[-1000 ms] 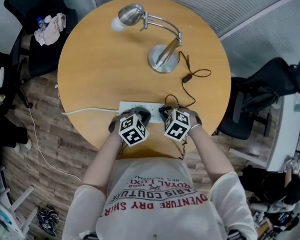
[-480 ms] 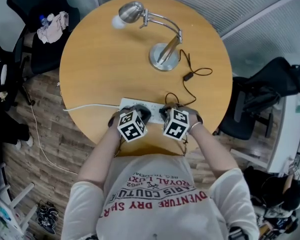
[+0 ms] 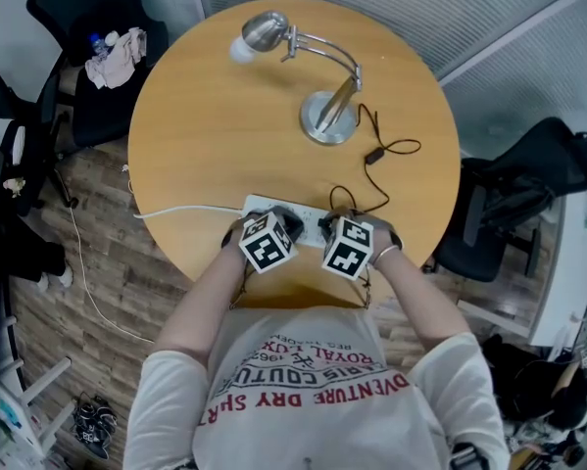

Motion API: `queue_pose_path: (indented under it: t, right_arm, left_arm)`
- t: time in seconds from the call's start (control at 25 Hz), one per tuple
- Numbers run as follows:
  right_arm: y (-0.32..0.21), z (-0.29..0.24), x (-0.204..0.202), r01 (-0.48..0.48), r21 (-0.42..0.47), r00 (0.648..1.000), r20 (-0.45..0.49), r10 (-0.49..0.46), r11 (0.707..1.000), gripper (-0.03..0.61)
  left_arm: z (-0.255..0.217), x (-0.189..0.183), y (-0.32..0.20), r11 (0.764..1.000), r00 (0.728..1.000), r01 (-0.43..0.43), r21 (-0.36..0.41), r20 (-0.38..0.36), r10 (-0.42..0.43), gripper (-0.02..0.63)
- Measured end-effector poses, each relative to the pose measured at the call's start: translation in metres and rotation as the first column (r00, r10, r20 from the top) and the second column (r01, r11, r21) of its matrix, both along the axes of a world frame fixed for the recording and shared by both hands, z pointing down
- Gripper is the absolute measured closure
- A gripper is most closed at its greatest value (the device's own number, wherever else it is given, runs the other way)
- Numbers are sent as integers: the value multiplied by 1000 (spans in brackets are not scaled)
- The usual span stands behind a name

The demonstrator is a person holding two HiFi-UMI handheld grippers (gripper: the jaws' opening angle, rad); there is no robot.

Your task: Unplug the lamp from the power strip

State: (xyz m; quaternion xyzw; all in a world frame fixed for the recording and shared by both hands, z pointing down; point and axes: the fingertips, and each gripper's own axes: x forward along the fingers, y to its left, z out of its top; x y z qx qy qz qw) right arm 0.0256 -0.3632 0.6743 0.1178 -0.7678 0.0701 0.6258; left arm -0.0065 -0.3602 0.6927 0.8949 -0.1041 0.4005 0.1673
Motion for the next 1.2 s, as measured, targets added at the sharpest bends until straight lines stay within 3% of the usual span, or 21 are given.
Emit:
queue_pose_path:
  t: [0.12, 0.2, 0.44, 0.68, 0.8, 0.88, 0.96, 1.04, 1.2]
  right_arm:
    - [-19, -49, -7, -44, 27, 995, 92, 41, 999, 509]
    - [-34, -73, -5, -24, 64, 997, 80, 18, 998, 509]
    - [-30, -78, 2, -97, 52, 989, 120, 91, 994, 508]
    - [-23, -86, -2, -242, 79, 937, 277, 212, 967, 508]
    - [-28, -97, 1, -359, 120, 881, 371, 294, 926, 508]
    - [-35, -108, 6, -455, 159, 823, 452, 346, 876, 506]
    - [-41, -118, 11, -539, 187, 763, 523, 381, 821, 506]
    - [-43, -129, 15, -602, 200, 707, 584, 399, 773, 506]
    - [-44, -155, 19, -682, 220, 610, 697, 377, 697, 506]
  left_arm:
    - [1, -1, 0, 1000, 1000, -9, 8, 10, 9, 586]
    - [1, -3, -2, 1000, 1000, -5, 10, 12, 5, 586]
    - [2, 0, -2, 1000, 1000, 23, 19, 10, -23, 586]
    - [-4, -4, -14, 987, 987, 159, -28, -34, -160, 586]
    - [-13, -7, -13, 988, 987, 153, -2, -37, -153, 586]
    - [-18, -9, -10, 992, 995, 104, 68, -13, -103, 586]
    - [-30, -11, -11, 987, 994, 107, 122, -25, -104, 586]
    - [-51, -12, -18, 972, 982, 175, 154, -96, -162, 586]
    - [-114, -21, -38, 917, 926, 327, 227, -271, -262, 586]
